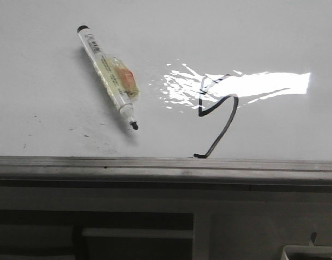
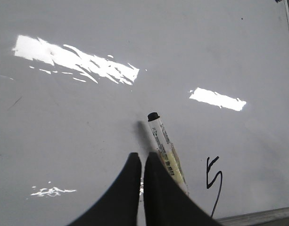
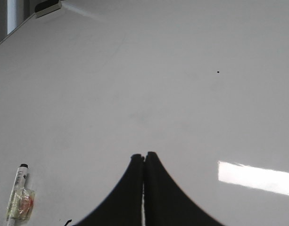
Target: Write number 5 on whiteboard
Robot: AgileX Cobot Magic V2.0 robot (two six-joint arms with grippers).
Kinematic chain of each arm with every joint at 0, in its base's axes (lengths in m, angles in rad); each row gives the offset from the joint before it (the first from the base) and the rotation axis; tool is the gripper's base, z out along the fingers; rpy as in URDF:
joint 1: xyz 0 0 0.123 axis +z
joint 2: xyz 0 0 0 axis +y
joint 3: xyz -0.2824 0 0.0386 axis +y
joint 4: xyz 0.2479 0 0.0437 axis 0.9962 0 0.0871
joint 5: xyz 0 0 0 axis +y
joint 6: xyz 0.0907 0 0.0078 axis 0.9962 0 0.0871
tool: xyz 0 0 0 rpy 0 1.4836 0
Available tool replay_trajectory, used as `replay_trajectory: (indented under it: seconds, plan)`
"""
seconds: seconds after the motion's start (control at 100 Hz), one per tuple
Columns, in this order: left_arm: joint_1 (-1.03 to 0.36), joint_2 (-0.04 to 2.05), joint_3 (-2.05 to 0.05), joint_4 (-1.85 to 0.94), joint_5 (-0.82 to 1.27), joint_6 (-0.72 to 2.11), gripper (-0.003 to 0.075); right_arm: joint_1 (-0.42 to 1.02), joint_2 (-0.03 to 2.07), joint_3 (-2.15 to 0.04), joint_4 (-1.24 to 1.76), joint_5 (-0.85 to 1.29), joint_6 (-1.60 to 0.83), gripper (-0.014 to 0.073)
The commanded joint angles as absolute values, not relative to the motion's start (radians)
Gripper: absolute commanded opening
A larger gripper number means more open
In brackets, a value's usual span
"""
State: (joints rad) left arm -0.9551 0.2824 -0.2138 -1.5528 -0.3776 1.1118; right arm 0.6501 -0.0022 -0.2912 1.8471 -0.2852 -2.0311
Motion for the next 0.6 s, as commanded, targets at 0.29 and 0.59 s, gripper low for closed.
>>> replay_trajectory:
  seconds: [0.29, 0.59]
  plan:
    - [-0.558, 0.199, -0.078, -0.781, -0.244, 0.907, -0.002, 0.648, 0.01, -0.315, 1.836, -0.295, -2.038, -0.0066]
    - [-0.171, -0.001, 0.025, -0.062, 0.07, 0.07, -0.002, 0.648, 0.01, -0.315, 1.836, -0.357, -2.038, -0.0066]
